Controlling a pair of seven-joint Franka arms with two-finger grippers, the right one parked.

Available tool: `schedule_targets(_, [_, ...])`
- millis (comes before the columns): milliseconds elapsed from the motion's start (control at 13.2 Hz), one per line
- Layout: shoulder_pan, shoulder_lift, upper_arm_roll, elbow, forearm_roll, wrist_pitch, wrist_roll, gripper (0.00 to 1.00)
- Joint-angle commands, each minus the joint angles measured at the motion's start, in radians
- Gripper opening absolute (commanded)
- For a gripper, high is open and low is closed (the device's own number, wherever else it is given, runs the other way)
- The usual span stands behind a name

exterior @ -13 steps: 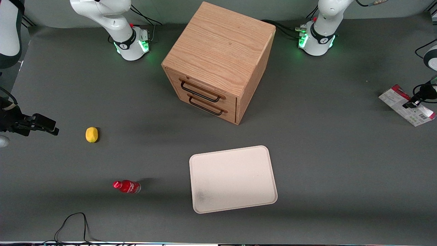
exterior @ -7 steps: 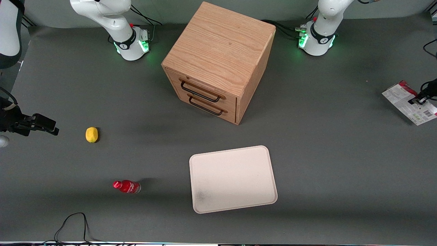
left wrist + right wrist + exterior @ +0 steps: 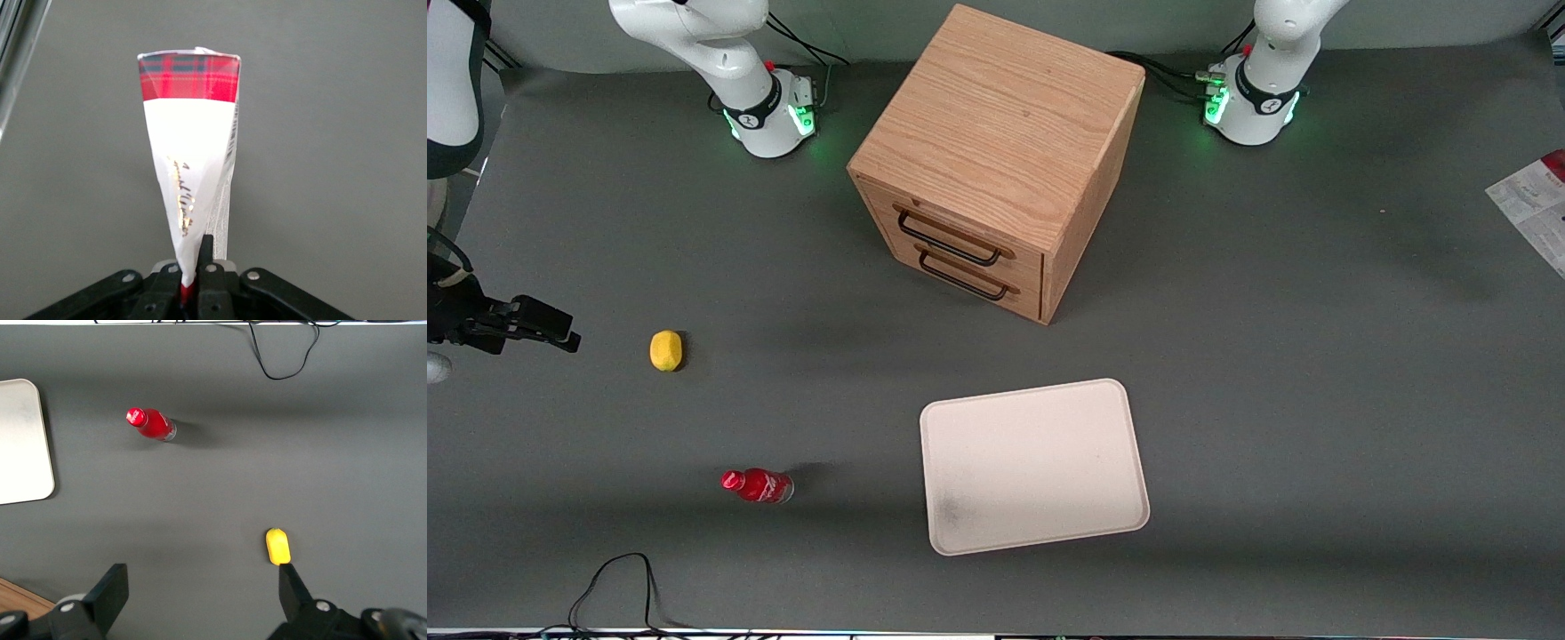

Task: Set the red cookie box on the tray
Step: 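Lift the cookie box upright with the left gripper, then carry the held cookie box with the left gripper over the white tray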

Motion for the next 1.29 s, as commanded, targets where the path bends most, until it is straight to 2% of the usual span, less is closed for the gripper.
schedule_targets(0, [-0.078, -0.046, 0.007, 0.113, 0.019, -0.153, 0.096, 0.0])
schedule_targets(152, [-0.124, -0.057, -0.01, 0.2, 0.019, -0.254, 0.156, 0.0])
schedule_targets(303, [-0.126, -0.062, -0.048, 0.275, 0.019, -0.311, 0.252, 0.0])
schedule_targets(455, [-0.144, -0.063, -0.079, 0.334, 0.019, -0.382, 0.27, 0.0])
schedule_targets(682, [-0.25, -0.059, -0.084, 0.386, 0.016, -0.429, 0.242, 0.0])
schedule_targets(986, [-0.437, -0.049, -0.085, 0.388, 0.007, -0.425, 0.048, 0.0])
schedule_targets(1213, [-0.541, -0.02, -0.093, 0.412, -0.011, -0.425, 0.033, 0.0])
